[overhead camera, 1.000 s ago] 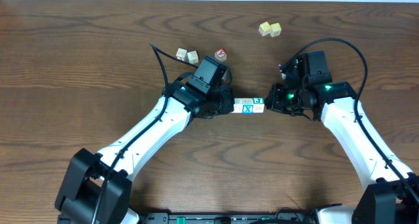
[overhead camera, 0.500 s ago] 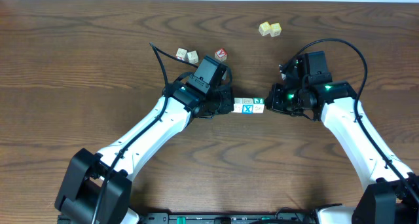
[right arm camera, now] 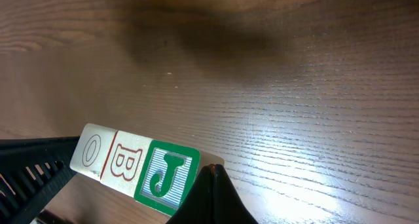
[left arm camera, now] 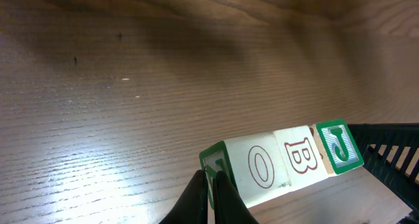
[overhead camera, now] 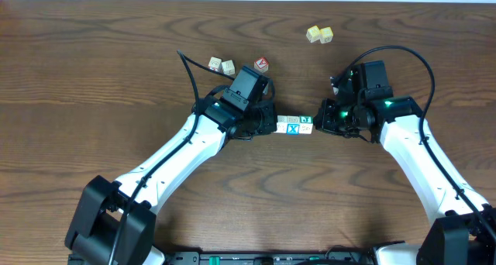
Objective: Lift 3 blocks
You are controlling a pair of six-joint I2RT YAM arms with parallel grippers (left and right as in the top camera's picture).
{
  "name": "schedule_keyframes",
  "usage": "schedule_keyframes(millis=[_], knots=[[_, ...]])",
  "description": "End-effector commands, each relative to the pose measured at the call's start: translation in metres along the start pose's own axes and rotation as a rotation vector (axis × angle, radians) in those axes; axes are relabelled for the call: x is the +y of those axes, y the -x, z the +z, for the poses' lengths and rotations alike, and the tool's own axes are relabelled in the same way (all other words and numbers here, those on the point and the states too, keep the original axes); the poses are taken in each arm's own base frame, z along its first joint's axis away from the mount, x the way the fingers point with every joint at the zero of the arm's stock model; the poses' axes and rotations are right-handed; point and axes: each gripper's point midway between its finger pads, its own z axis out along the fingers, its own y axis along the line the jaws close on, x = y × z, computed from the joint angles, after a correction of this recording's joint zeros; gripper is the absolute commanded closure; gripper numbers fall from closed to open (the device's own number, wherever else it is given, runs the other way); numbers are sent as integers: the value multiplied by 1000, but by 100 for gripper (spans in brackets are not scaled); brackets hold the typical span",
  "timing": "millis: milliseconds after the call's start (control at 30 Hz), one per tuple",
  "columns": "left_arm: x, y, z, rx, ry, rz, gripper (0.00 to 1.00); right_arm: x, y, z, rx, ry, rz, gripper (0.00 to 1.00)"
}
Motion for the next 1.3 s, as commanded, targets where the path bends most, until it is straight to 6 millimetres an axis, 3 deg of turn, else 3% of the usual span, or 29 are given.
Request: schedule_keyframes(millis=[0, 467, 1267], knots=[[-18, -9, -1, 35, -77, 16, 93, 31, -5, -8, 29, 132, -18, 99], [-19, -8, -1, 33, -80, 10, 93, 40, -10, -4, 33, 130, -52, 99], [-19, -8, -1, 34, -78, 9, 93, 31, -10, 6, 42, 80, -30, 99]])
